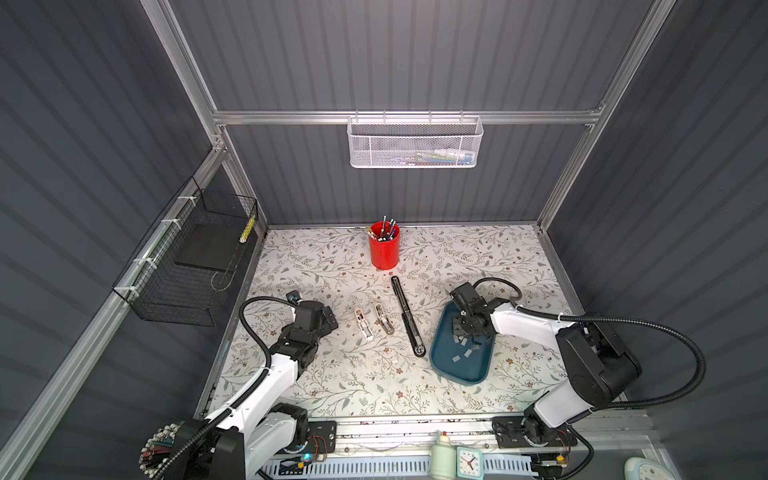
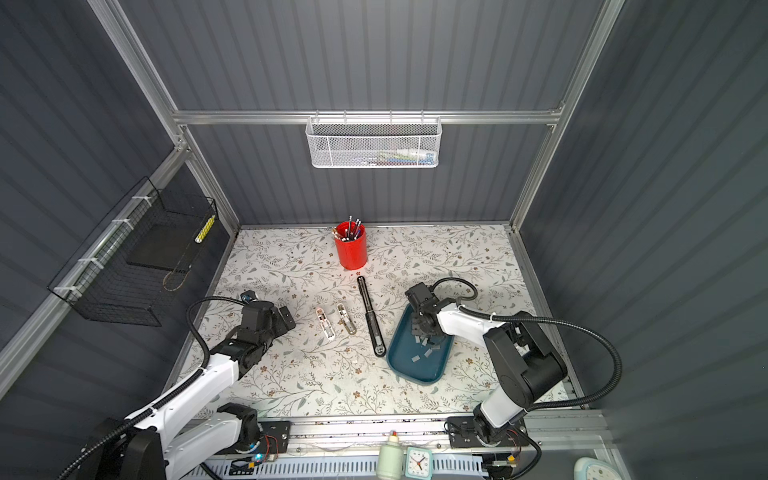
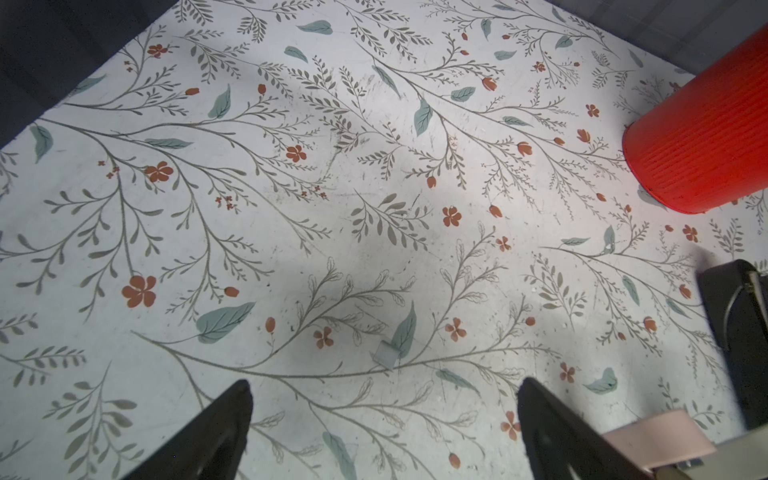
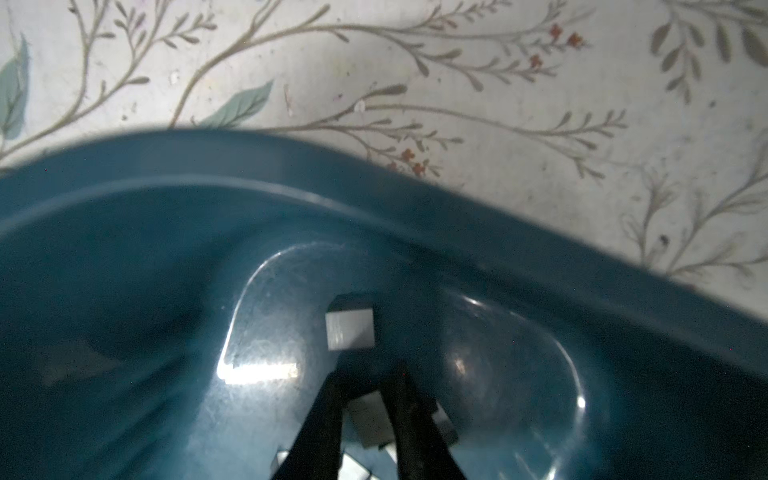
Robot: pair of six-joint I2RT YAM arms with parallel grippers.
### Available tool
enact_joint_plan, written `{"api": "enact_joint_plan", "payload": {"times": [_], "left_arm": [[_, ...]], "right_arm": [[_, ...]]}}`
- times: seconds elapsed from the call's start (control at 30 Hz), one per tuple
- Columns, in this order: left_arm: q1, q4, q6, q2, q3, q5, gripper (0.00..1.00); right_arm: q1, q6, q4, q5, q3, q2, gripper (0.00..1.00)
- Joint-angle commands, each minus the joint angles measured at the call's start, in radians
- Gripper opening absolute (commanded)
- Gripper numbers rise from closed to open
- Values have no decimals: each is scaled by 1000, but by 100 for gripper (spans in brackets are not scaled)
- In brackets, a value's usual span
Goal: Load the staples into the stapler
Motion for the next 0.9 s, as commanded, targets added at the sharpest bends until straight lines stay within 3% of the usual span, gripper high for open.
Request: {"api": "enact_joint_plan", "payload": {"times": [0.0, 0.4, 0.7, 0.87], "left_arm": [[8, -11, 10, -2, 14, 2, 100], [8, -7, 8, -1, 13, 3, 100], [8, 2, -7, 4, 17, 87, 100], [8, 27, -26, -29, -2, 171, 100]], "right_arm": [[6, 4, -21, 7, -3, 23, 22], [6, 10, -21, 15, 0, 6, 14], [50, 27, -80, 96, -2, -248, 13], [156, 24, -35, 148, 20, -362, 13]]}}
